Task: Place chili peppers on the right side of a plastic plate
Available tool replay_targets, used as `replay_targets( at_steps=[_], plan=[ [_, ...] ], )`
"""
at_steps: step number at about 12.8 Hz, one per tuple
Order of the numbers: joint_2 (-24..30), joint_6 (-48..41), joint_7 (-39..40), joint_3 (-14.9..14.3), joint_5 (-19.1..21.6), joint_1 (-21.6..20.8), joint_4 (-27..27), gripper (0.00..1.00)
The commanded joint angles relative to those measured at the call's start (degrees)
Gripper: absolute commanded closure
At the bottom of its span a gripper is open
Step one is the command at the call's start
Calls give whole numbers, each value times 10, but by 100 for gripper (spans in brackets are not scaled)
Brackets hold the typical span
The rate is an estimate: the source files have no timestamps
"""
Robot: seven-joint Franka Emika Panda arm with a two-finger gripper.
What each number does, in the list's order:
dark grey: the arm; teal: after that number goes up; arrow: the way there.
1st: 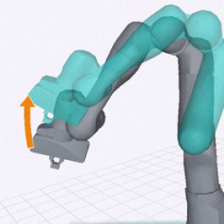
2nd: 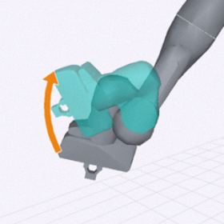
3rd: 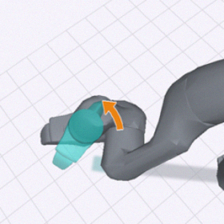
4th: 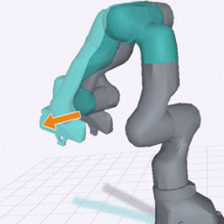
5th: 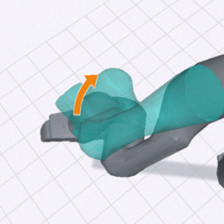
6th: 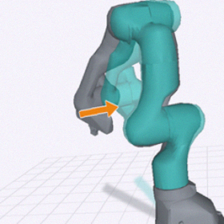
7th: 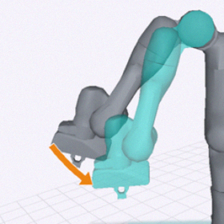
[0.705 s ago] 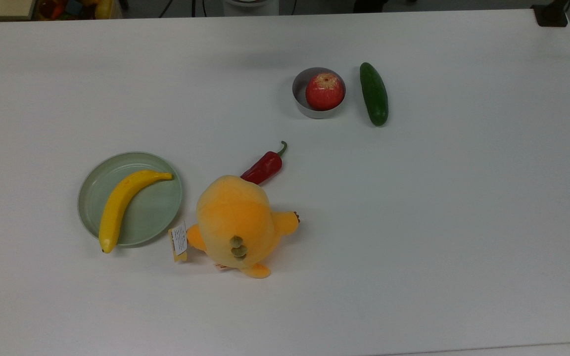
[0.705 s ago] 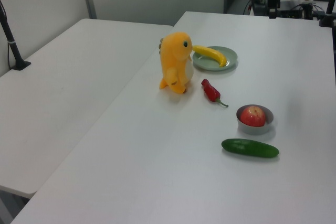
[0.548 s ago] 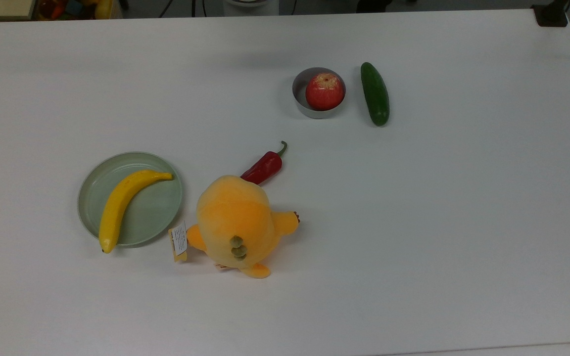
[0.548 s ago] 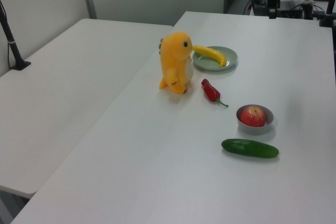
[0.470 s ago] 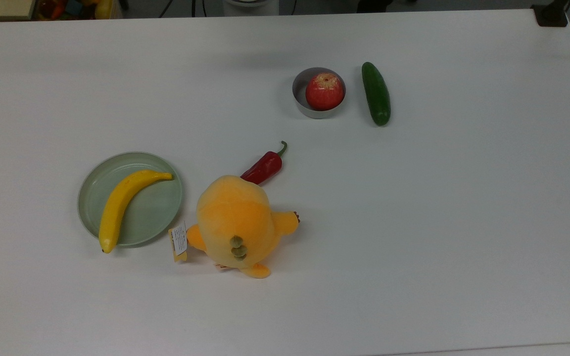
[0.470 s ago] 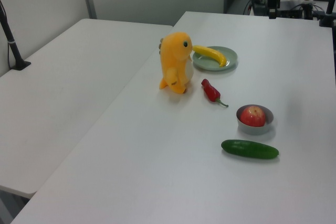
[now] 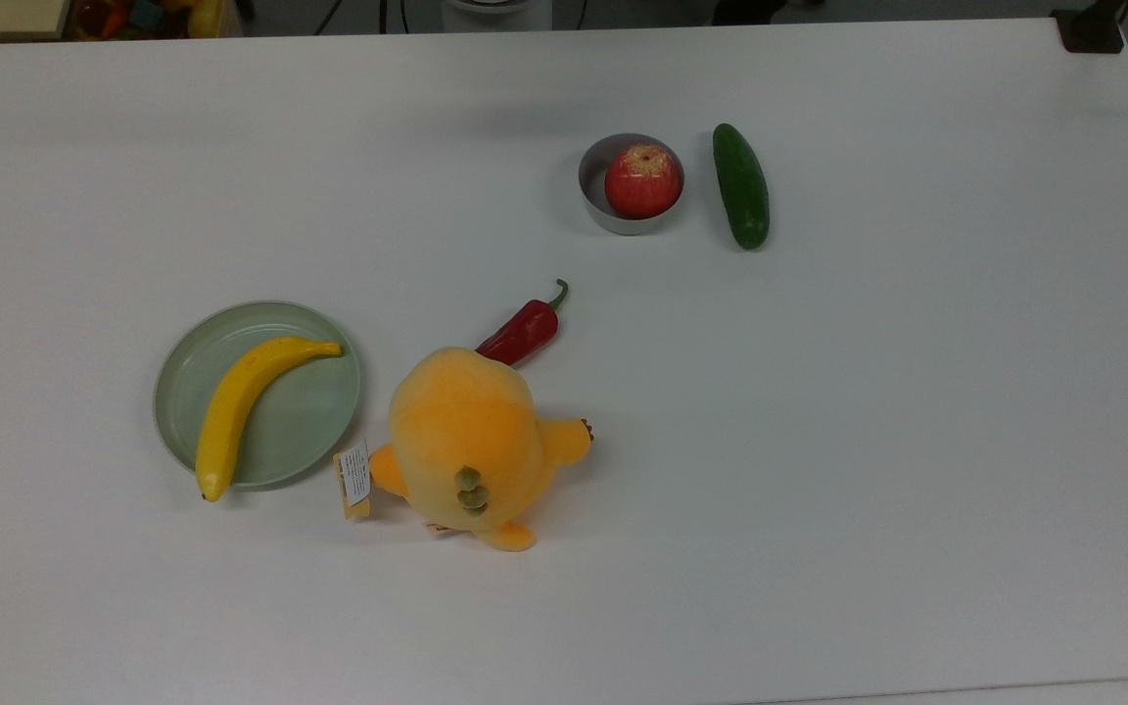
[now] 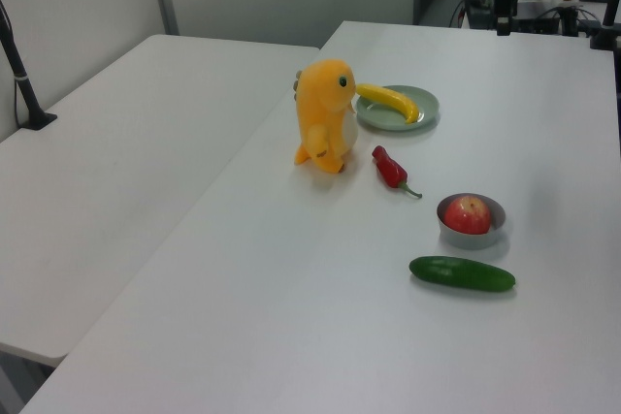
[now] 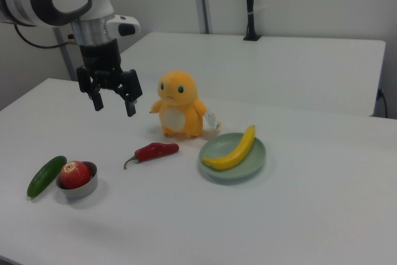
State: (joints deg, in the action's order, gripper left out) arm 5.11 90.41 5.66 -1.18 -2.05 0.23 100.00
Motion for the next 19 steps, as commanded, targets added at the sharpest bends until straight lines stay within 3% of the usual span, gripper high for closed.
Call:
replay_targets(
  at_steps=[1,7,15,19],
  plan=[
    [-5,-19,11,0,2,-1,-9,0],
    [-7,-16,-10,0,5,-6,-9,0],
    [-33,17,-135,9,7,-13,-12,0],
    [-55,83,-255,35,4,-12,-12,0]
  ],
)
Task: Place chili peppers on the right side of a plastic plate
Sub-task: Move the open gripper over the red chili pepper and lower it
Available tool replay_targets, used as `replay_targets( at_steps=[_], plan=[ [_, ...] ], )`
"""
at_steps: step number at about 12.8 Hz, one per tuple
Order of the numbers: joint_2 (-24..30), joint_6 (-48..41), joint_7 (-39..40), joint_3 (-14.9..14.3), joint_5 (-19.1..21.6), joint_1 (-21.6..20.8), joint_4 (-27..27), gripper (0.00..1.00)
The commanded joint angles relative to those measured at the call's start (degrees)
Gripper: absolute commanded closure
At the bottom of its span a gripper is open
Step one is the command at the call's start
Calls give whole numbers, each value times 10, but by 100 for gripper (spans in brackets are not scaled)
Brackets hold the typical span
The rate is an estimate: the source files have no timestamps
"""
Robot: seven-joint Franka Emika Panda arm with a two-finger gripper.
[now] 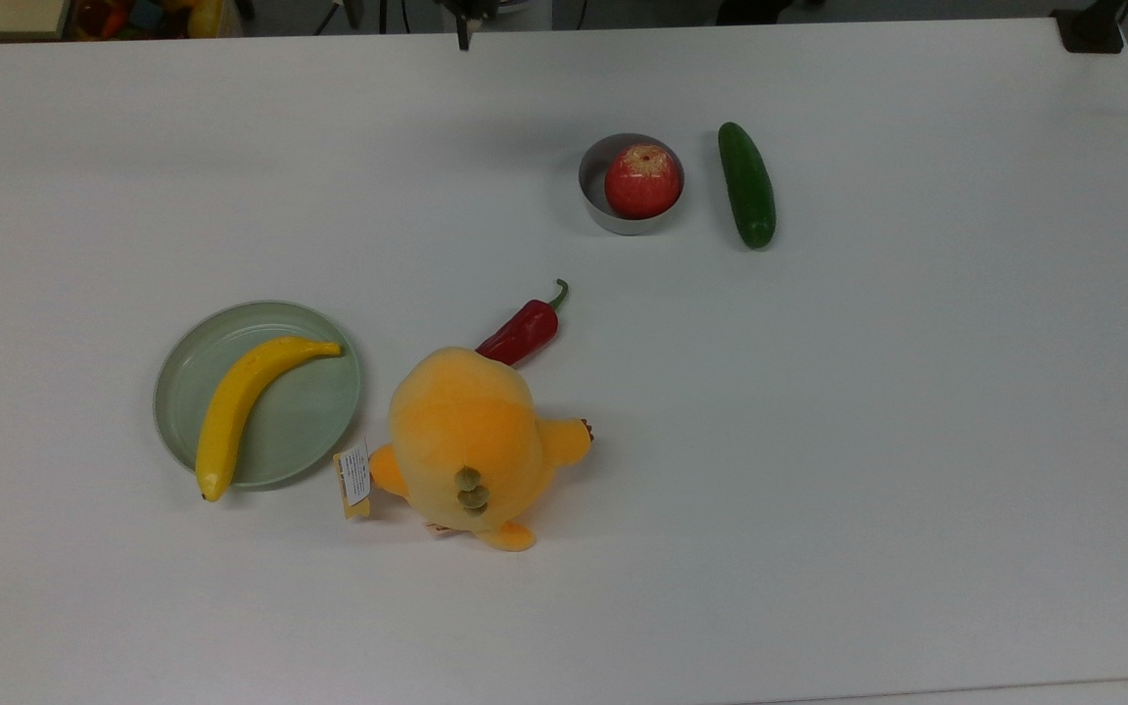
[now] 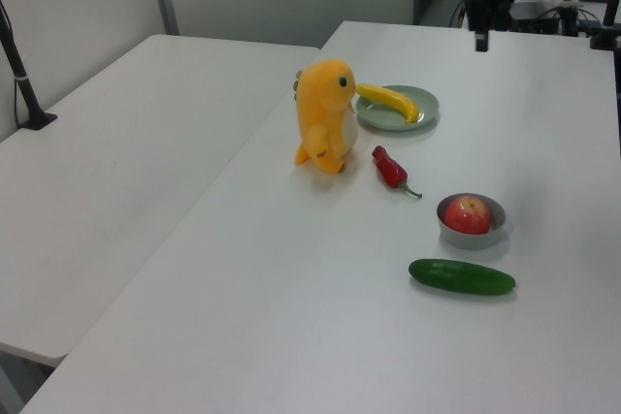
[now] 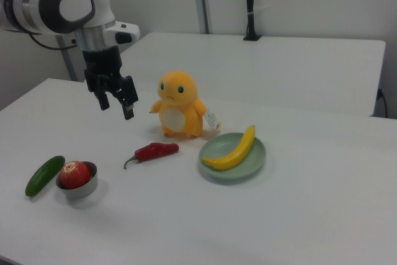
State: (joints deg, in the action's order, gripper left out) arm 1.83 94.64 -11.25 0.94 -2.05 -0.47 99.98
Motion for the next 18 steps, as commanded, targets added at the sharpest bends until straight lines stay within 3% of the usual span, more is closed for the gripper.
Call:
replay_targets(
  at_steps=[1,11,18],
  plan=[
    [-27,55,-107,18,3,-6,-12,0],
    [-116,236,-321,26,-11,-54,-12,0],
    [-202,333,-400,26,-14,-61,-12,0]
  ],
)
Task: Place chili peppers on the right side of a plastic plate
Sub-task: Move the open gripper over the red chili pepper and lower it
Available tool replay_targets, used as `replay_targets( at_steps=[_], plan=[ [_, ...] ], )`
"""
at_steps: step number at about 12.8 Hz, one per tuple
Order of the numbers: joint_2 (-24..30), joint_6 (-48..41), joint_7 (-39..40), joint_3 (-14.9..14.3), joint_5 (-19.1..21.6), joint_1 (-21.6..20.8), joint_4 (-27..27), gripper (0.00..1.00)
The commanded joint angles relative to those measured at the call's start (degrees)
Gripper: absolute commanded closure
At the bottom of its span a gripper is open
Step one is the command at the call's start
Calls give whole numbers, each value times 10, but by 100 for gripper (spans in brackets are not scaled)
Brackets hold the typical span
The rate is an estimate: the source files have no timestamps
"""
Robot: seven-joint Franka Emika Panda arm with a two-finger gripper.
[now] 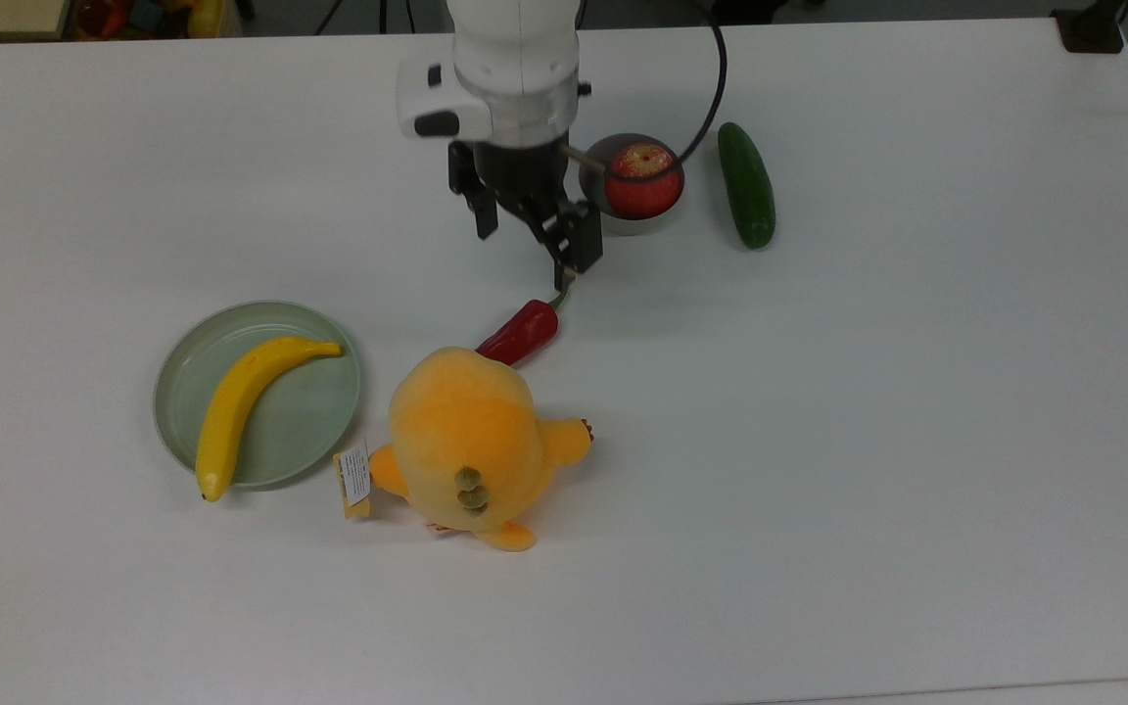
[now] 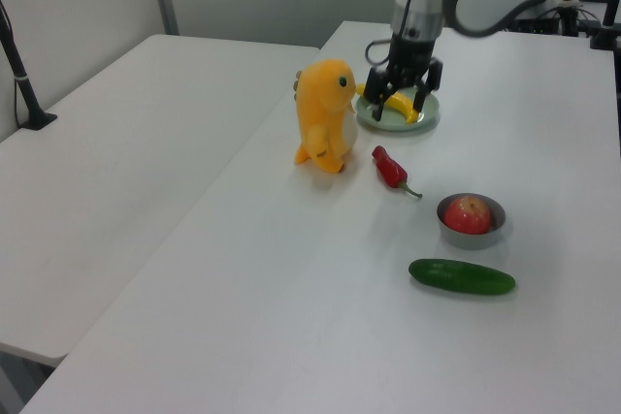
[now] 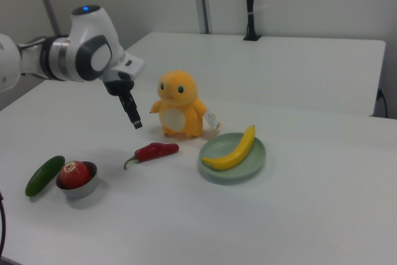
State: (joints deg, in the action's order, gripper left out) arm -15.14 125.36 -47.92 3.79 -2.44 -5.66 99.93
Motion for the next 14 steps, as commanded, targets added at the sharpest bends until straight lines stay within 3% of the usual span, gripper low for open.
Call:
replay_targets(
  at_steps=[1,7,14],
  plan=[
    [-46,43,-33,-4,-10,-9,-11,0],
    [-99,88,-37,-4,-23,-8,-10,0],
    [-125,92,-38,-7,-38,-4,-9,3]
  ],
)
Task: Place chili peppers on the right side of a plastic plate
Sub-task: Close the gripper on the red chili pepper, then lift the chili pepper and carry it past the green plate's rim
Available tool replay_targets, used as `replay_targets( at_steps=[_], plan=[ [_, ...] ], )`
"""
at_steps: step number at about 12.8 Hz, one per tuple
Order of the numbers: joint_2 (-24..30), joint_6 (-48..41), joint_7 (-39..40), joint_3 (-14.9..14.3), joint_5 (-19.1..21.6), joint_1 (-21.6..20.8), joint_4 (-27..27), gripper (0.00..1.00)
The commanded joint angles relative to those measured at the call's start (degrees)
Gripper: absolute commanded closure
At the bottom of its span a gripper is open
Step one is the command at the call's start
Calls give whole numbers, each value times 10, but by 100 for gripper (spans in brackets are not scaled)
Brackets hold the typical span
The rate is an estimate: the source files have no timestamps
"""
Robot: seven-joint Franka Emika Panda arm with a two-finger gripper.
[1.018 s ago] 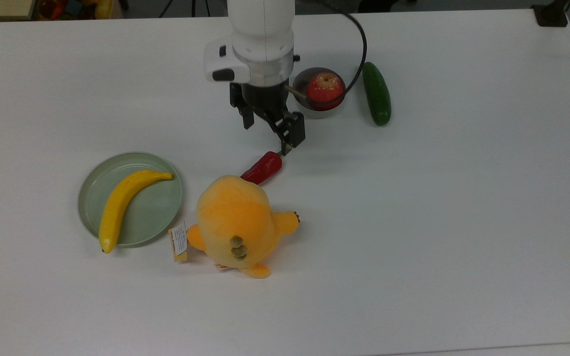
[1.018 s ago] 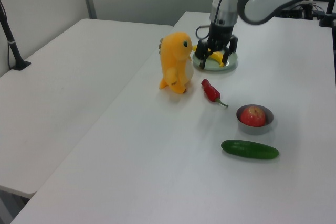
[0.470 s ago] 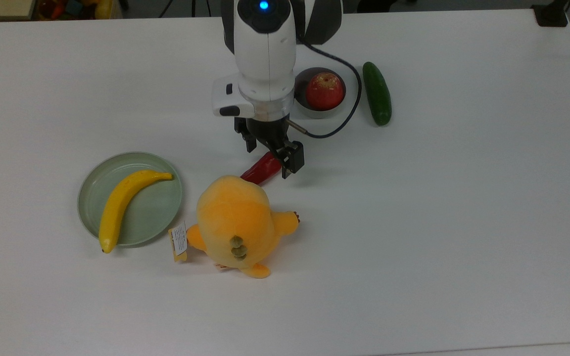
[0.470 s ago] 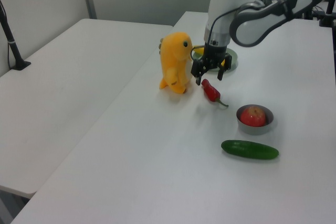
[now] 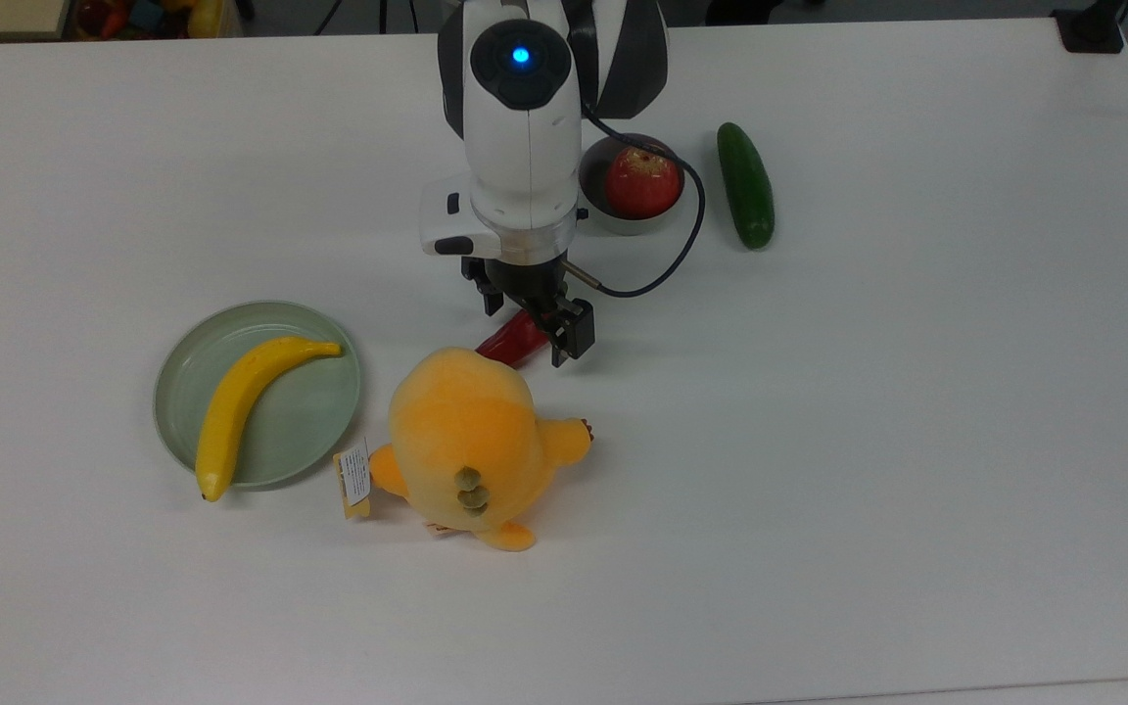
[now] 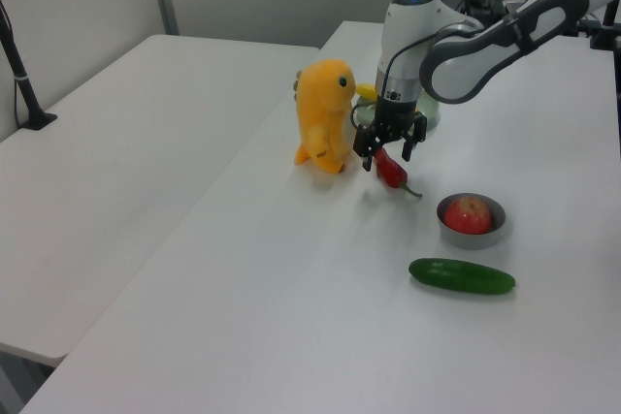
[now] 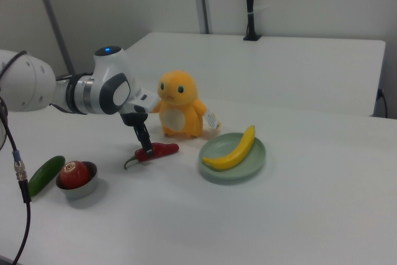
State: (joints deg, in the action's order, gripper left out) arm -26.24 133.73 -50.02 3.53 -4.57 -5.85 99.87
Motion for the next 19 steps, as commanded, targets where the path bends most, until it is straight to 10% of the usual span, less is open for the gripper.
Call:
replay_targets(
  at_steps=[1,8,19],
  plan=[
    [-14,7,-17,-5,-17,0,-8,11],
    [-8,-2,-12,-5,-22,1,-6,72],
    [102,-190,122,-6,-21,22,-16,73]
  ],
)
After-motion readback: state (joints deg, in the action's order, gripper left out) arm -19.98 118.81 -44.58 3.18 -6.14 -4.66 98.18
